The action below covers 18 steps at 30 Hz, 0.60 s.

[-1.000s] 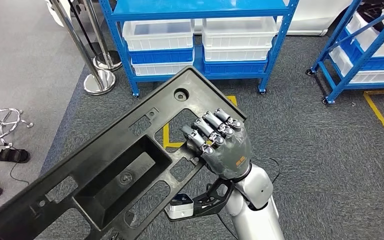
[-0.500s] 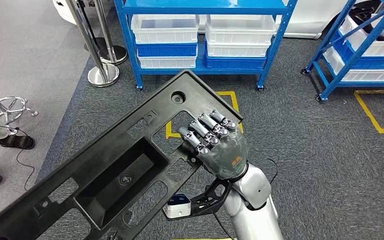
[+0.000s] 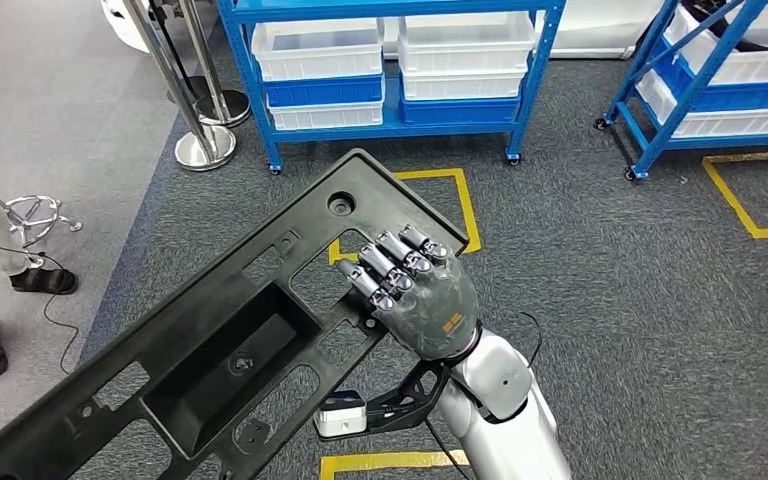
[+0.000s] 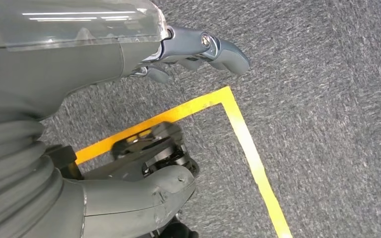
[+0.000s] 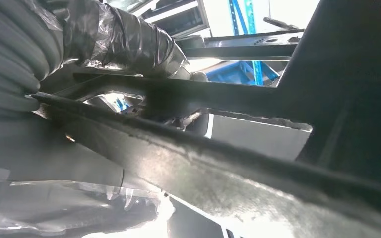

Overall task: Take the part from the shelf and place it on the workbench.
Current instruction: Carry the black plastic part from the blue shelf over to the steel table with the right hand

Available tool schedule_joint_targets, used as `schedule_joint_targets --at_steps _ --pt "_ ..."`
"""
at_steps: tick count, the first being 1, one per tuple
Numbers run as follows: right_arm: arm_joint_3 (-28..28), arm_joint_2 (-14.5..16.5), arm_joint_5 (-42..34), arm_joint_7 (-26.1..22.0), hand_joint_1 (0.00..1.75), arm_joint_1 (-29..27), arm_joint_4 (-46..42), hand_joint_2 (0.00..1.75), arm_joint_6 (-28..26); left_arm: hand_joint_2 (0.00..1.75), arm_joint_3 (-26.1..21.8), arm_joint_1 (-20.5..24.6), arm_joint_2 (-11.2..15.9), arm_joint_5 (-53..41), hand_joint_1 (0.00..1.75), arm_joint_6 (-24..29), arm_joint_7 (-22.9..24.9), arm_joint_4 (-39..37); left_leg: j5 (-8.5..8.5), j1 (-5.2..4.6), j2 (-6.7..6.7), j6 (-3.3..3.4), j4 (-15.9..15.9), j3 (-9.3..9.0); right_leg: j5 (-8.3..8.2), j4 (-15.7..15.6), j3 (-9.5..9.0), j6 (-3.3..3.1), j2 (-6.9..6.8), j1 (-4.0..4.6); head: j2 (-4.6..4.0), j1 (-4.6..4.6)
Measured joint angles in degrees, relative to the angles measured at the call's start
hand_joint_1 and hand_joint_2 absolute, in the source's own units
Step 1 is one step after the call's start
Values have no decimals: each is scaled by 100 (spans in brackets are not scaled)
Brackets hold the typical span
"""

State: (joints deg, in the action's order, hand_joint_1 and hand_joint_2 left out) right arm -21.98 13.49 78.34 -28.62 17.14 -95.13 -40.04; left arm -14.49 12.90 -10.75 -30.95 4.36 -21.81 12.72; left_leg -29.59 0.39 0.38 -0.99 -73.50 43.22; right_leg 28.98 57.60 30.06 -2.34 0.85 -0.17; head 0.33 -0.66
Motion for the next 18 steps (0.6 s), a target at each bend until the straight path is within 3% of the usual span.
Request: schedule_joint_targets --at_steps 1,3,4,6,8,10,12,14,15,16,18 --pt "-9 -14 0 -2 175 2 5 175 0 175 -1 11 0 7 0 3 -8 0 116 12 -8 -4 139 -134 -12 13 20 9 45 -2 0 0" --pt "-30 -29 3 -1 175 21 11 175 0 175 -2 44 2 18 0 13 -18 0 401 29 -151 34 834 -600 -22 39 46 30 139 -7 0 1" --pt "-42 -31 9 4 175 40 13 175 0 175 -2 59 3 22 0 18 -21 0 475 31 -257 64 1156 -799 -30 51 65 51 190 -14 0 1" --pt "-61 -33 21 29 175 70 20 175 0 175 -2 68 5 19 0 24 -25 0 472 21 -390 116 1467 -979 -58 57 111 116 294 -47 0 -4" --pt "-69 -43 29 62 175 81 24 175 0 175 -2 80 -3 16 0 31 -26 0 474 23 -283 152 1576 -1019 -82 39 137 193 387 -65 0 -8" --pt "-69 -62 38 82 175 98 25 175 -1 175 -2 112 -27 16 0 36 -29 0 488 50 -147 215 1721 -1089 23 193 232 250 275 -49 0 -4" --pt "-70 -80 44 97 175 116 30 175 -2 175 -2 122 -46 16 0 37 -32 0 497 55 -24 260 1785 -1120 308 781 549 286 58 -45 0 1" --pt "-71 -105 45 119 175 114 44 175 -1 175 -2 103 -50 13 0 37 -29 0 480 48 104 276 1768 -1113 517 1452 941 316 -26 -60 0 3" --pt "-71 -123 49 133 175 110 51 175 0 175 -2 94 -53 8 0 37 -28 0 468 46 166 276 1753 -1109 493 1589 1040 331 -44 -67 0 3" --pt "-72 -139 60 150 175 110 55 175 0 175 -2 91 -59 4 0 38 -26 0 449 47 227 272 1728 -1107 354 1490 1016 341 -72 -74 0 4" --pt "-75 -165 90 199 175 114 56 175 0 175 -2 92 -76 -2 0 41 -23 0 392 47 330 238 1648 -1104 -31 829 711 349 -244 -77 0 3"
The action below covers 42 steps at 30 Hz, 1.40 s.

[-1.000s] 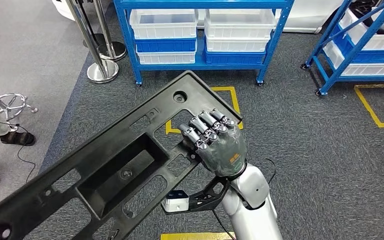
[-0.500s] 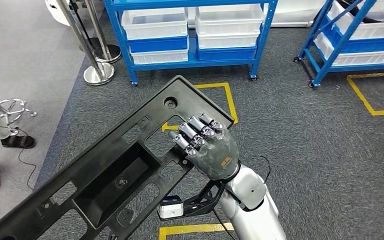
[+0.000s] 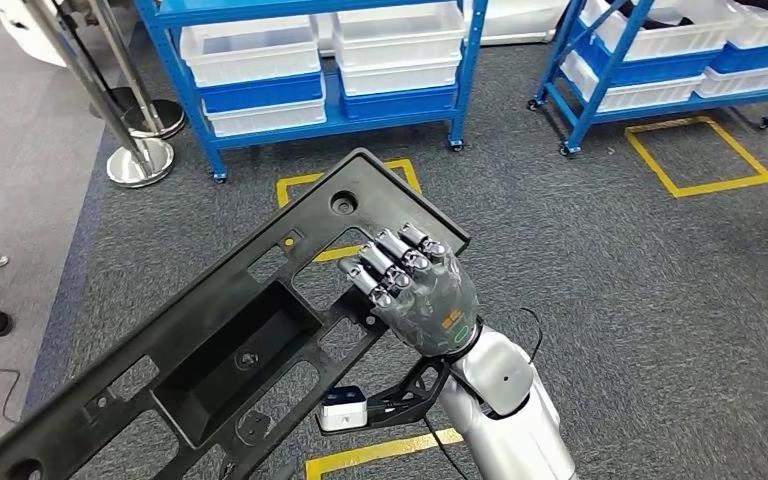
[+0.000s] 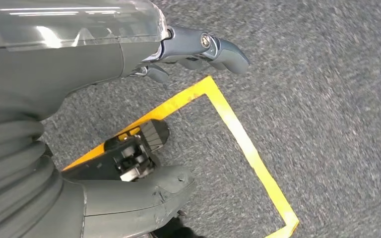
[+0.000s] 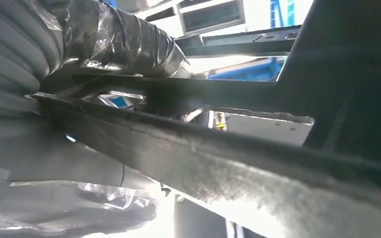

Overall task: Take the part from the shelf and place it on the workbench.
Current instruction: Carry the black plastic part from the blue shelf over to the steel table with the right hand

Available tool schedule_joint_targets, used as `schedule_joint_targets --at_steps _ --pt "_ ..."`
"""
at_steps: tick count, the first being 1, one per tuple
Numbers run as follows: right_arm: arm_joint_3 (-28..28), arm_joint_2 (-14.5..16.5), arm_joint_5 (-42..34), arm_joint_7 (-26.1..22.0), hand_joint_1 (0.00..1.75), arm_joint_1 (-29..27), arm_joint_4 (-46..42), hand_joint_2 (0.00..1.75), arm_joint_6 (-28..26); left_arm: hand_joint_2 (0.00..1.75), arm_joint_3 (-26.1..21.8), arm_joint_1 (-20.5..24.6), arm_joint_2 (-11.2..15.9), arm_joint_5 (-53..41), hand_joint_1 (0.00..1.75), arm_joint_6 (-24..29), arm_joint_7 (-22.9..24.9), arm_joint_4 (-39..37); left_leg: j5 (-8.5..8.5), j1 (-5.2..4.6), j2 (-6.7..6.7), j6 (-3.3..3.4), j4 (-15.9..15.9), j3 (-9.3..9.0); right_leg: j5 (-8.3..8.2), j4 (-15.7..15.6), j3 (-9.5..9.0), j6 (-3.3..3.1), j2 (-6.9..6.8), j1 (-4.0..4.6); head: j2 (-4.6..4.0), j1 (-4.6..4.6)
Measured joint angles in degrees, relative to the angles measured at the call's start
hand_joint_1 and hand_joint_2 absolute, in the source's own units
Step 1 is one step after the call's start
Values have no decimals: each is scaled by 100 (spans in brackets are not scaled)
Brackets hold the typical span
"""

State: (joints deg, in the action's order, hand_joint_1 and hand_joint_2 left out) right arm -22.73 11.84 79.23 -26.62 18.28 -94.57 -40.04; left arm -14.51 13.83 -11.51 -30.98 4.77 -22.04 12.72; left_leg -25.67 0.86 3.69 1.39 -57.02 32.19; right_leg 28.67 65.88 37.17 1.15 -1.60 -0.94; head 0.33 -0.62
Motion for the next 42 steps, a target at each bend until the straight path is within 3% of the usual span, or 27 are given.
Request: schedule_joint_targets --at_steps 1,3,6,8,10,11,13,14,15,17,19,21,23,25,27,28,30,32,34,36,37,39,40,42 --pt "-5 -10 12 31 175 5 -1 175 0 175 0 2 -6 -1 0 1 1 0 -38 -18 46 -28 -58 11 -131 -329 -148 -16 -139 14 0 1" --pt "-28 -28 9 86 175 15 -8 175 0 175 0 -3 -9 -10 0 0 3 0 -91 -61 131 -82 -134 34 -171 -576 -236 -81 -285 46 0 -1" --pt "-64 -63 -7 144 175 19 -16 175 -2 175 0 -12 -14 -19 0 -1 7 0 -143 -62 239 -146 -182 37 -192 -554 -180 -184 -99 54 0 -1" --pt "-87 -79 -8 166 175 28 -19 175 -1 175 0 -7 -19 -26 0 -1 5 0 -342 -31 46 -191 -417 123 -223 -566 -171 -242 28 38 0 -1" --pt "-122 -85 -13 178 175 39 -19 175 0 175 0 -20 -20 -31 0 1 4 0 -715 -18 -219 -208 -1079 416 -246 -568 -153 -283 163 39 0 -1" --pt "-138 -88 -15 180 175 39 -19 175 0 175 0 -32 -20 -31 0 2 5 0 -878 -18 -282 -203 -1474 602 -255 -567 -141 -298 241 50 0 -1" --pt "-149 -102 -17 184 175 33 -18 175 0 175 0 -49 -19 -30 0 4 7 0 -911 -25 -318 -167 -1830 790 -265 -561 -129 -312 398 77 0 -1" --pt "-150 -109 -17 184 175 32 -19 175 0 175 0 -49 -18 -29 0 6 7 0 -757 -32 -340 -132 -1669 725 -268 -558 -132 -315 478 88 0 -1" --pt "-151 -114 -17 184 175 32 -20 175 0 175 0 -46 -18 -29 0 7 7 0 -529 -44 -404 -84 -1317 566 -269 -556 -143 -315 558 97 0 -1" --pt "-156 -119 -17 186 175 37 -21 175 0 175 0 -41 -8 -28 0 10 7 0 -179 -59 -670 17 -577 225 -280 -552 -150 -298 701 97 0 1" --pt "-164 -123 -19 191 175 39 -27 175 -1 175 0 -39 2 -30 0 16 6 0 -113 -79 -821 68 -273 91 -312 -556 -113 -246 815 62 0 -2" --pt "-169 -138 -19 194 175 29 -51 175 -2 175 0 -32 0 -32 0 27 2 0 -85 -77 -712 80 -154 49 -351 -581 -74 -171 905 36 0 -5" --pt "-169 -162 -15 196 175 24 -86 175 -2 175 -1 -24 -11 -32 0 42 -7 0 -18 -53 -559 94 3 -16 -243 -432 11 -113 691 59 0 -1" --pt "-169 -177 -12 202 175 21 -108 175 -2 175 -2 -36 -22 -33 0 50 -12 0 16 -57 -397 107 79 -47 86 118 276 -70 345 64 0 2" --pt "-169 -191 -9 210 175 1 -114 175 -2 175 -2 -60 -22 -34 0 50 -12 0 7 -65 -232 111 63 -29 345 733 575 -24 222 29 0 3" --pt "-169 -202 -7 214 175 -14 -114 175 -2 175 -2 -69 -24 -35 0 50 -12 0 -3 -64 -149 104 48 -19 335 826 612 -2 193 10 0 2" --pt "-169 -222 -3 218 175 -31 -115 175 -2 175 -2 -72 -31 -36 0 50 -13 0 -35 -55 1 75 1 -6 59 408 359 34 111 -27 0 3" --pt "-169 -229 -2 219 175 -34 -126 175 -2 175 -2 -65 -36 -37 0 50 -13 0 -91 -65 118 16 -77 1 -174 -302 -37 23 -121 -21 0 2" --pt "-169 -229 -3 219 175 -33 -141 175 -2 175 -2 -60 -36 -38 0 52 -14 0 -135 -84 208 -55 -133 5 -207 -582 -178 -38 -229 14 0 1" --pt "-169 -231 -2 219 175 -34 -154 175 -2 175 -2 -55 -39 -42 0 56 -13 0 -154 -74 291 -117 -142 -5 -232 -580 -160 -114 -103 29 0 0" --pt "-169 -231 0 218 175 -34 -161 175 -2 175 -2 -51 -42 -45 0 57 -11 0 -193 -57 262 -148 -171 0 -249 -596 -156 -150 -44 24 0 0" --pt "-169 -228 6 217 175 -29 -172 175 -2 175 -2 -48 -46 -53 0 58 -10 0 -436 -23 29 -197 -483 119 -289 -628 -155 -221 73 5 0 -1" --pt "-169 -227 8 216 175 -29 -175 175 -2 175 -2 -56 -46 -57 0 58 -10 0 -625 -12 -125 -211 -803 253 -300 -632 -149 -242 136 8 0 -2" --pt "-169 -226 8 212 175 -35 -175 175 -1 175 -2 -82 -40 -68 0 58 -9 0 -928 -7 -284 -214 -1515 577 -314 -627 -129 -268 283 27 0 -2"
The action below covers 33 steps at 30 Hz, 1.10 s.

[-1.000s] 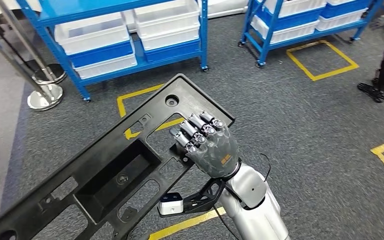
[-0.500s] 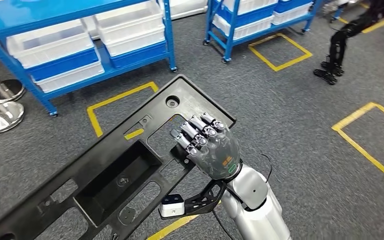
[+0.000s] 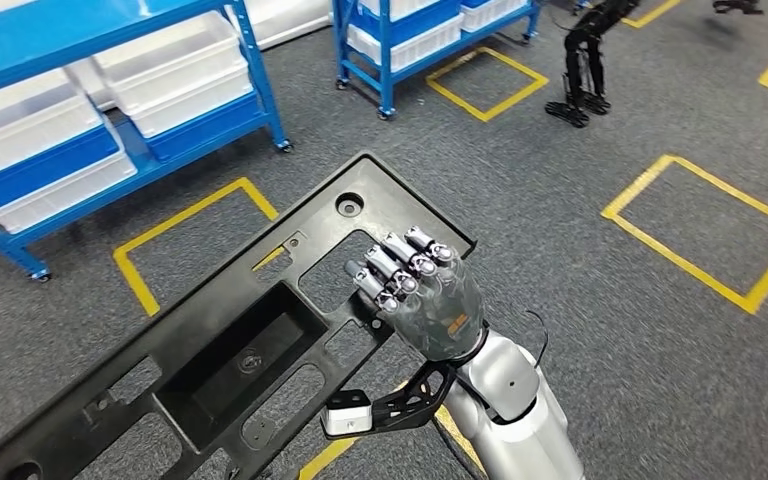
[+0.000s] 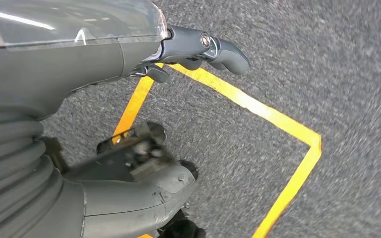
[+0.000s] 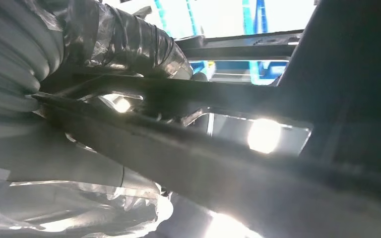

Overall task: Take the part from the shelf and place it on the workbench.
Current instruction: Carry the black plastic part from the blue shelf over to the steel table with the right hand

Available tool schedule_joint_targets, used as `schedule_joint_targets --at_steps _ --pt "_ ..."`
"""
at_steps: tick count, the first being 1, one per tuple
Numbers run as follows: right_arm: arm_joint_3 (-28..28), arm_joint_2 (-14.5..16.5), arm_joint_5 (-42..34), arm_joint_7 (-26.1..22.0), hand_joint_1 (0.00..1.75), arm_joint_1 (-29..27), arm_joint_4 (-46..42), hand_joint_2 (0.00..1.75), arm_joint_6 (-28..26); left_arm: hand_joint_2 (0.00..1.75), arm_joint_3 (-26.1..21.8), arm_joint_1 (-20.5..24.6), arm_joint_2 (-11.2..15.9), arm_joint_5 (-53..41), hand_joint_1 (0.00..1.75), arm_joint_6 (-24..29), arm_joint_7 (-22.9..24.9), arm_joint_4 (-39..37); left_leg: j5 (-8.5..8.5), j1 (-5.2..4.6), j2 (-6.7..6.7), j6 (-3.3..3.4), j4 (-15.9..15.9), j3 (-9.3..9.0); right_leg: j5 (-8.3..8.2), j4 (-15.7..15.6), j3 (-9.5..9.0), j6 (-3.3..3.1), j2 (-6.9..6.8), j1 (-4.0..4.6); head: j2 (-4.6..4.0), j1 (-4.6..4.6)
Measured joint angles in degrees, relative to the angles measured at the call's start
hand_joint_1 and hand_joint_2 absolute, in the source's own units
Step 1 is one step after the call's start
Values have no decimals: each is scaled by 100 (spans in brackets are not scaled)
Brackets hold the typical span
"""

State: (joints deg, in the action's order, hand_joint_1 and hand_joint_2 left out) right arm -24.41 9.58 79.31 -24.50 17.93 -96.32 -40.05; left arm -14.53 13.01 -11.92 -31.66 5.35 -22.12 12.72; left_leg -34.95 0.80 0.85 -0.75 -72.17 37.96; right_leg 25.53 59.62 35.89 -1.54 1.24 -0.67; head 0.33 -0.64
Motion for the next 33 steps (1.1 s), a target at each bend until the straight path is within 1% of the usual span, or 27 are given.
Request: schedule_joint_targets --at_steps 1,2,4,5,7,8,9,10,11,12,13,14,15,16,17,18,20,22,23,25,26,28,29,30,31,32,33 --pt "0 -1 -1 -4 175 -6 0 175 1 175 0 -8 3 -4 0 0 1 0 -15 -2 -25 10 -175 88 -4 7 7 -5 82 12 0 0" --pt "0 -1 -1 -8 175 -9 0 175 1 175 0 -11 6 -9 0 0 1 0 86 -4 -46 28 -132 75 -7 18 11 -7 167 21 0 1" --pt "0 -1 -1 -12 175 -10 -1 175 -1 175 0 -5 8 -11 0 0 1 0 491 -6 -186 88 495 -201 -8 39 9 -6 327 28 0 1" --pt "0 -1 -1 -13 175 -6 -2 175 -1 175 0 -4 11 -12 0 0 1 0 648 -2 -344 120 846 -354 -14 50 18 7 399 31 0 3" --pt "0 0 0 -15 175 -2 -4 175 -1 175 0 -2 17 -13 0 0 1 0 754 -10 -574 157 1254 -528 -46 56 69 65 535 0 0 0" --pt "0 0 1 -17 175 -5 -5 175 -1 175 0 -2 21 -14 0 0 1 0 745 -20 -596 167 1296 -546 -74 44 98 111 604 -22 0 -1" --pt "0 0 1 -21 175 -10 -8 175 -1 175 0 3 20 -15 0 0 1 0 761 -31 -535 179 1345 -565 -104 21 116 158 679 -41 0 -3" --pt "0 -1 3 -30 175 -17 -14 175 -2 175 -1 11 19 -16 0 -1 -1 0 795 -27 -457 195 1395 -585 -109 20 130 191 657 -40 0 0" --pt "0 -1 5 -36 175 -19 -23 175 -2 175 -1 19 17 -17 0 -1 -1 0 832 -20 -381 219 1462 -612 -66 71 160 215 542 -21 0 1" --pt "0 -1 8 -41 175 -14 -33 175 -2 175 -2 26 15 -18 0 -3 -3 0 867 -15 -293 242 1525 -635 49 235 240 230 368 2 0 3" --pt "0 -1 10 -43 175 -10 -42 175 -2 175 -2 25 16 -19 0 -7 -4 0 888 -14 -203 260 1559 -646 221 510 367 236 159 16 0 4" --pt "0 -2 12 -41 175 -6 -45 175 -2 175 -2 16 19 -20 0 -10 -4 0 891 -25 -117 277 1570 -643 408 852 528 250 21 19 0 6" --pt "0 -4 13 -39 175 -8 -45 175 -2 175 -2 5 22 -20 0 -13 -3 0 888 -32 -21 283 1564 -633 556 1186 682 266 -40 7 0 5" --pt "0 -8 16 -38 175 -17 -44 175 -2 175 -2 -2 24 -21 0 -15 -2 0 883 -35 68 286 1556 -624 610 1387 765 284 -67 -10 0 7" --pt "0 -15 19 -38 175 -24 -44 175 -2 175 -2 -5 24 -21 0 -15 -2 0 876 -35 153 283 1547 -618 566 1399 748 303 -91 -30 0 7" --pt "0 -21 21 -39 175 -27 -44 175 -2 175 -2 -3 23 -21 0 -17 -2 0 866 -31 231 272 1534 -614 432 1197 616 320 -129 -50 0 6" --pt "0 -28 24 -38 175 -18 -45 175 -2 175 -2 2 21 -25 0 -27 -2 0 823 -37 362 222 1477 -605 148 486 189 334 -322 -53 0 7" --pt "0 -29 32 -31 175 -4 -46 175 -2 175 -2 5 22 -27 0 -43 -2 0 772 -58 464 153 1412 -594 60 62 -38 281 -445 -20 0 3" --pt "0 -31 39 -24 175 2 -46 175 -2 175 -2 8 20 -27 0 -52 -3 0 756 -67 513 119 1396 -594 81 25 -41 241 -430 7 0 2" --pt "0 -36 54 -9 175 4 -47 175 -2 175 -2 22 9 -27 0 -68 -6 0 734 -51 594 58 1393 -611 60 14 -27 160 -304 11 0 2" --pt "0 -37 61 -6 175 6 -47 175 -2 175 -2 30 4 -27 0 -72 -7 0 684 -36 543 28 1352 -606 46 -1 -31 125 -250 6 0 2" --pt "0 -36 77 0 175 17 -48 175 -2 175 -2 37 1 -27 0 -75 -8 0 418 -8 269 -13 970 -452 16 -31 -42 64 -144 -16 0 0" --pt "0 -35 84 9 175 23 -48 175 -2 175 -2 29 1 -27 0 -76 -8 0 228 -1 113 -20 601 -292 10 -33 -39 50 -87 -13 0 0" --pt "0 -34 94 24 175 25 -44 175 -1 175 -2 16 2 -27 0 -79 -8 0 56 -1 24 -20 193 -98 6 -30 -36 40 -19 -5 0 0" --pt "0 -35 104 42 175 24 -36 175 -1 175 -2 1 4 -27 0 -84 -8 0 -38 -4 -15 -14 -134 69 4 -26 -35 36 55 6 0 1" --pt "-1 -36 114 60 175 23 -27 175 0 175 -2 -10 5 -27 0 -90 -8 0 -29 -8 -33 0 -296 165 3 -21 -35 35 131 17 0 1" --pt "-2 -39 125 82 175 23 -18 175 1 175 -2 -14 6 -27 0 -98 -9 0 105 -12 -51 23 -205 147 3 -15 -37 34 211 25 0 1"
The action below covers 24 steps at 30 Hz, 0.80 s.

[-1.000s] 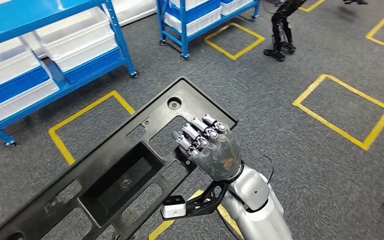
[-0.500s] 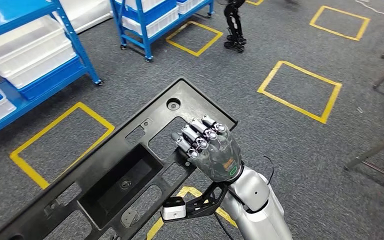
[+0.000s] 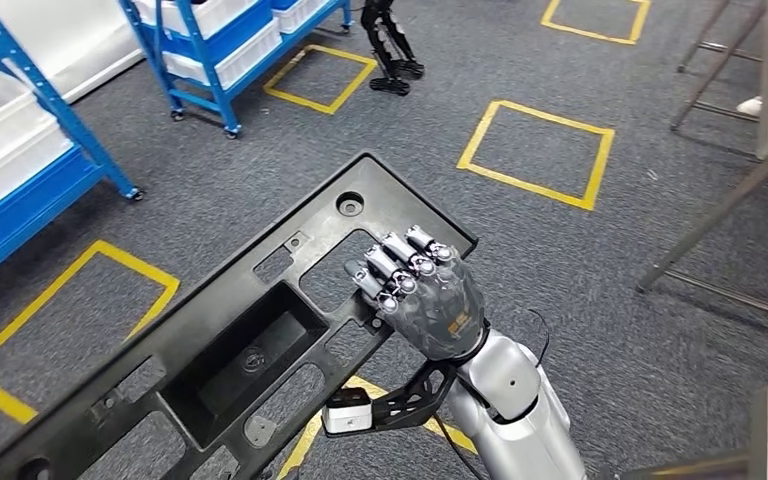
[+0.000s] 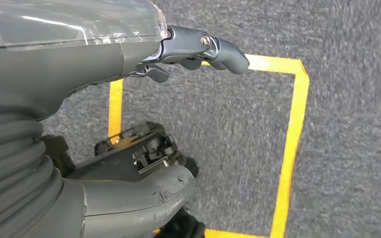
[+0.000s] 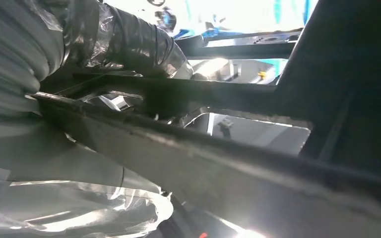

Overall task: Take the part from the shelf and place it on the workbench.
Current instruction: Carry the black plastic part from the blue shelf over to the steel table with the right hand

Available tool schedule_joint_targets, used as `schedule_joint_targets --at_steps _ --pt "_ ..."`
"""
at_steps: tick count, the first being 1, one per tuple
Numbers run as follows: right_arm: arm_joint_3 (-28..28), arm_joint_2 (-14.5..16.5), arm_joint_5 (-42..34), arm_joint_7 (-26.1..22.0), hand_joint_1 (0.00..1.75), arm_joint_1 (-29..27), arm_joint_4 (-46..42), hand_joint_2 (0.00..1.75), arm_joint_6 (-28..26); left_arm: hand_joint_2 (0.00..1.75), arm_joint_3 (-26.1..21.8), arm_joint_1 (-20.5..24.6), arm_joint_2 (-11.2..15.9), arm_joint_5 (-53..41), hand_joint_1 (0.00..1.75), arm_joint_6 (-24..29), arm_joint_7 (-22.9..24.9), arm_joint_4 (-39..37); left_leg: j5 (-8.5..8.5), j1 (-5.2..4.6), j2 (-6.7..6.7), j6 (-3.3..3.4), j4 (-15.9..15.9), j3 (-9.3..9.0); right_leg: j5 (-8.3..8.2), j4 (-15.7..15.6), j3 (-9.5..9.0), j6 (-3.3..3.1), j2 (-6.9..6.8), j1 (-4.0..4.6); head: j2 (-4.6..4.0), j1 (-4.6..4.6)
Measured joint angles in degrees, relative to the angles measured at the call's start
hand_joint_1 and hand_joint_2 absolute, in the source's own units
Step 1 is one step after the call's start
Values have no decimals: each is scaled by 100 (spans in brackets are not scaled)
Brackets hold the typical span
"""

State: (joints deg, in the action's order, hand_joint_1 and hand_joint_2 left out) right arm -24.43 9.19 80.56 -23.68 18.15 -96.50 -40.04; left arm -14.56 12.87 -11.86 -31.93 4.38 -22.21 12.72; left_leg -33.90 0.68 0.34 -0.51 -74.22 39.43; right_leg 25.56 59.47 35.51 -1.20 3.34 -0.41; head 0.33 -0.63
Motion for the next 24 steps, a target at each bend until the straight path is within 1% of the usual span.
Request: schedule_joint_targets --at_steps 1,2,3,4,5,6,7,8,9,10,11,12,13,14,15,16,17,18,19,20,21,22,23,24 --pt "-3 -3 9 27 175 2 5 175 0 175 0 0 0 0 0 -7 -1 0 216 -3 -41 29 293 -114 0 6 -5 0 79 4 0 0" --pt "-8 -6 19 58 175 6 7 175 0 175 0 3 -1 0 0 -11 -2 0 443 -4 -127 59 698 -281 0 12 -9 1 151 4 0 0" --pt "-15 -9 33 95 175 13 7 175 -1 175 0 5 -1 -1 0 -14 -4 0 607 0 -284 87 1080 -443 -4 19 -4 12 222 5 0 1" --pt "-25 -12 46 128 175 24 9 175 -1 175 0 6 0 -1 0 -14 -6 0 692 -2 -419 105 1347 -562 -14 25 13 34 289 -8 0 -1" --pt "-40 -18 58 160 175 33 11 175 -1 175 0 5 1 -1 0 -14 -8 0 711 -9 -516 116 1488 -622 -29 26 36 62 350 -26 0 1" --pt "-55 -27 68 191 175 42 14 175 -2 175 0 6 1 -1 0 -15 -9 0 698 -20 -555 126 1528 -643 -50 17 61 102 416 -48 0 0" --pt "-69 -39 72 219 175 47 16 175 -2 175 0 11 -2 0 0 -15 -11 0 714 -27 -500 144 1566 -659 -75 -4 78 148 487 -64 0 0" --pt "-81 -54 73 245 175 49 16 175 -2 175 0 20 -9 -1 0 -15 -13 0 743 -21 -428 171 1608 -673 -75 -6 88 181 484 -67 0 2" --pt "-90 -69 73 268 175 59 16 175 -2 175 -1 31 -18 -1 0 -12 -17 0 775 -11 -356 206 1663 -694 -31 39 115 209 383 -52 0 6" --pt "-100 -82 74 291 175 75 16 175 -2 175 -1 39 -26 -1 0 -9 -21 0 807 -4 -270 241 1719 -711 83 194 189 227 211 -31 0 11" --pt "-115 -93 75 316 175 90 16 175 -2 175 -2 37 -32 -1 0 -4 -26 0 825 -7 -183 265 1748 -719 254 465 309 232 -3 -19 0 15" --pt "-133 -102 77 341 175 104 16 175 -2 175 -2 25 -32 0 0 1 -30 0 828 -19 -97 282 1759 -717 445 818 474 245 -167 -13 0 19" --pt "-152 -111 78 364 175 108 17 175 -2 175 -2 9 -30 2 0 7 -34 0 826 -30 0 289 1757 -710 603 1178 641 261 -249 -22 0 18" --pt "-169 -124 79 381 175 105 17 175 -2 175 -2 -4 -28 4 0 16 -39 0 823 -36 90 293 1753 -704 674 1420 746 280 -282 -36 0 19" --pt "-185 -139 80 392 175 103 18 175 -2 175 -2 -12 -27 9 0 26 -48 0 817 -38 177 291 1747 -699 646 1475 756 298 -304 -51 0 19" --pt "-197 -154 81 398 175 102 17 175 -2 175 -2 -13 -28 14 0 36 -58 0 809 -38 254 285 1736 -695 524 1315 653 311 -336 -63 0 20" --pt "-210 -167 81 401 175 102 16 175 -2 175 -3 -11 -28 26 0 45 -73 0 795 -37 322 274 1717 -695 343 964 445 315 -407 -71 0 20" --pt "-221 -177 81 404 175 104 14 175 -2 175 -4 -9 -28 40 0 57 -91 0 774 -40 382 255 1692 -694 210 559 216 304 -545 -62 0 19" --pt "-232 -181 81 405 175 106 8 175 -2 175 -7 -8 -28 56 0 73 -111 0 750 -52 435 229 1658 -693 111 227 36 279 -652 -47 0 19" --pt "-241 -185 82 407 175 109 1 175 -2 175 -13 -7 -28 75 0 90 -136 0 730 -62 485 201 1632 -693 68 20 -72 250 -728 -23 0 18" --pt "-246 -188 82 409 175 112 -8 175 -2 175 -20 -7 -29 91 0 104 -160 0 718 -72 531 170 1619 -695 79 -47 -95 219 -750 3 0 17" --pt "-249 -191 83 412 175 113 -15 175 -2 175 -28 -7 -31 105 0 115 -181 0 712 -77 579 143 1614 -703 63 -43 -82 194 -685 18 0 17" --pt "-250 -195 84 414 175 114 -21 175 -2 175 -34 -3 -34 118 0 119 -199 0 706 -73 627 112 1617 -717 53 -47 -75 164 -622 16 0 17" --pt "-251 -198 84 415 175 114 -28 175 -2 175 -38 5 -36 126 0 120 -214 0 668 -62 601 78 1591 -718 37 -65 -78 130 -559 2 0 17"
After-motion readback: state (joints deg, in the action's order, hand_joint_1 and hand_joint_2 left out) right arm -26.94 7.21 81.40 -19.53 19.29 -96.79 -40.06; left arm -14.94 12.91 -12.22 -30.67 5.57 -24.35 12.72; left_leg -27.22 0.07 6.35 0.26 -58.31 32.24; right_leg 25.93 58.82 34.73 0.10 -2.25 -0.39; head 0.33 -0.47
